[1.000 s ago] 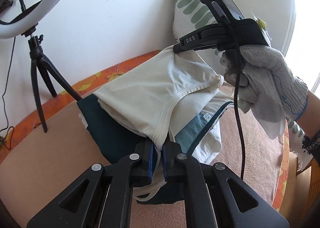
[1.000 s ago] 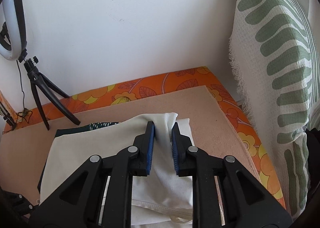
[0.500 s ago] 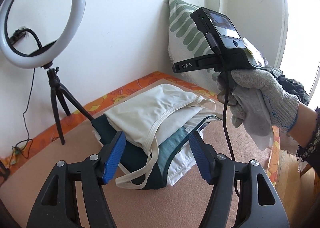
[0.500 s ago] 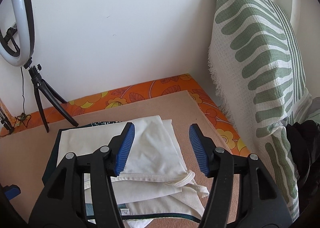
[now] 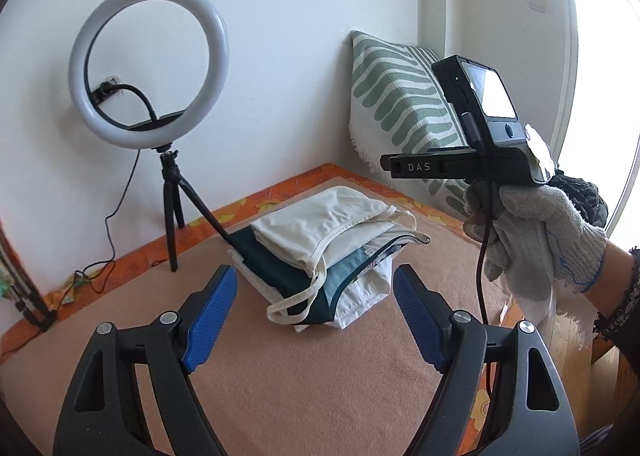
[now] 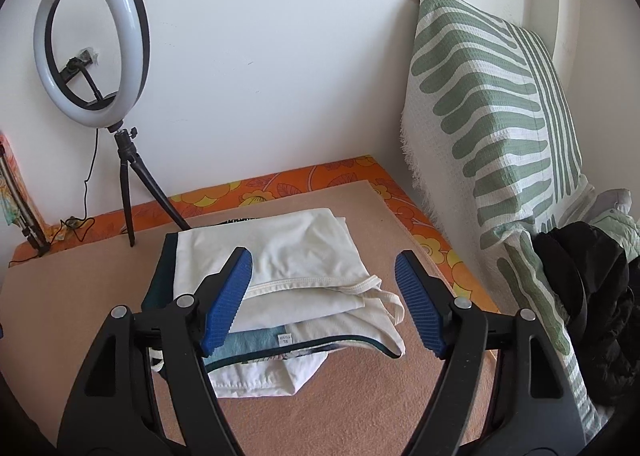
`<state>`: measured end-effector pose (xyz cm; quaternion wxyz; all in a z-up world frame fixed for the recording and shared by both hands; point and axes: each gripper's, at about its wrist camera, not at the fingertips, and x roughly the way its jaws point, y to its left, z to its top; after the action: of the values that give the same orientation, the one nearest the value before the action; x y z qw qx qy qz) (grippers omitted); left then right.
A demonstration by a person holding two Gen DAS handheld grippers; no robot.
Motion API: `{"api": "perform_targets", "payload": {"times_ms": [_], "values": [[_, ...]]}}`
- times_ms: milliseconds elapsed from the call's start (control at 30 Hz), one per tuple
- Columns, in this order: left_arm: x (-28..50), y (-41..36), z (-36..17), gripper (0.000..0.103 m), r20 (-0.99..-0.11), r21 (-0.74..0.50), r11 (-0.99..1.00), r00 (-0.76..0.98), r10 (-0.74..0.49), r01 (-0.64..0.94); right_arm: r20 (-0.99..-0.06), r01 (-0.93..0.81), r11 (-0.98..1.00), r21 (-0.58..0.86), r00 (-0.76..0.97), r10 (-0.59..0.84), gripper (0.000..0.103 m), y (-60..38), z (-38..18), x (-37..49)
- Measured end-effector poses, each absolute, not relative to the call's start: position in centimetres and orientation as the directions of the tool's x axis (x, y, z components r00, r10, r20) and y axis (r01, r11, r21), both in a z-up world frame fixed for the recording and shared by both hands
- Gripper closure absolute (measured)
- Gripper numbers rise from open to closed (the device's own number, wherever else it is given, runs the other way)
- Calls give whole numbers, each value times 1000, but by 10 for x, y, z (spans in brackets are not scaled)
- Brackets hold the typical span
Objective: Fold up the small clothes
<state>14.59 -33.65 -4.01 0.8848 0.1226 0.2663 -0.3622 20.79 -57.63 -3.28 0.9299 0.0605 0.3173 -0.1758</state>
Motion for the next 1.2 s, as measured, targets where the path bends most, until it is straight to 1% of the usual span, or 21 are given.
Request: {"api": "perform_targets", "payload": {"times_ms": [200, 300, 400, 433, 533, 567, 600, 633, 700, 733, 767, 833, 933, 1100, 1200], "values": [[120, -282, -30, 21, -581, -11, 740, 598, -552, 672, -584, 358, 934, 10, 760, -285, 26, -535, -11, 156], [105, -260, -28, 18, -589, -11, 763, 613, -527, 646, -569, 357, 934, 16, 771, -285, 26, -511, -6, 131], [87, -239, -27, 18, -580, -6, 782, 635, -511, 623, -565, 329, 944, 25, 783, -258, 26, -486, -5, 108], [81, -232, -26, 18, -572, -4, 787, 644, -507, 616, -565, 318, 947, 37, 789, -243, 23, -480, -6, 101], [65, -214, -25, 16, -554, -1, 797, 663, -503, 604, -567, 276, 956, 98, 805, -174, 10, -458, -8, 81], [60, -209, -25, 15, -555, 2, 799, 666, -499, 601, -566, 265, 959, 99, 808, -165, 10, -450, -9, 75], [56, -205, -26, 9, -555, 6, 802, 669, -495, 598, -560, 255, 963, 90, 812, -163, 10, -441, -9, 69], [51, -200, -27, 5, -549, 13, 805, 677, -490, 593, -555, 255, 964, 74, 814, -172, 10, -433, -9, 63], [42, -191, -27, 5, -527, 28, 812, 699, -483, 582, -538, 264, 963, 47, 819, -198, 7, -419, -9, 52], [38, -186, -28, 5, -519, 30, 816, 706, -481, 578, -528, 269, 962, 34, 822, -211, 3, -413, -10, 46], [35, -182, -28, 5, -515, 28, 817, 709, -481, 575, -518, 276, 961, 24, 825, -225, 0, -407, -11, 42], [31, -175, -31, 5, -513, 24, 822, 713, -478, 568, -506, 292, 956, 16, 827, -244, 0, -400, -14, 33], [28, -167, -34, 5, -518, 8, 836, 717, -466, 549, -515, 318, 948, 25, 817, -260, 0, -393, -25, 27], [25, -158, -42, 5, -511, 11, 850, 734, -448, 526, -489, 365, 931, -33, 806, -333, 0, -382, -40, 21], [27, -154, -48, 5, -521, 1, 852, 728, -446, 523, -489, 380, 925, 7, 808, -328, 0, -383, -47, 17]]}}
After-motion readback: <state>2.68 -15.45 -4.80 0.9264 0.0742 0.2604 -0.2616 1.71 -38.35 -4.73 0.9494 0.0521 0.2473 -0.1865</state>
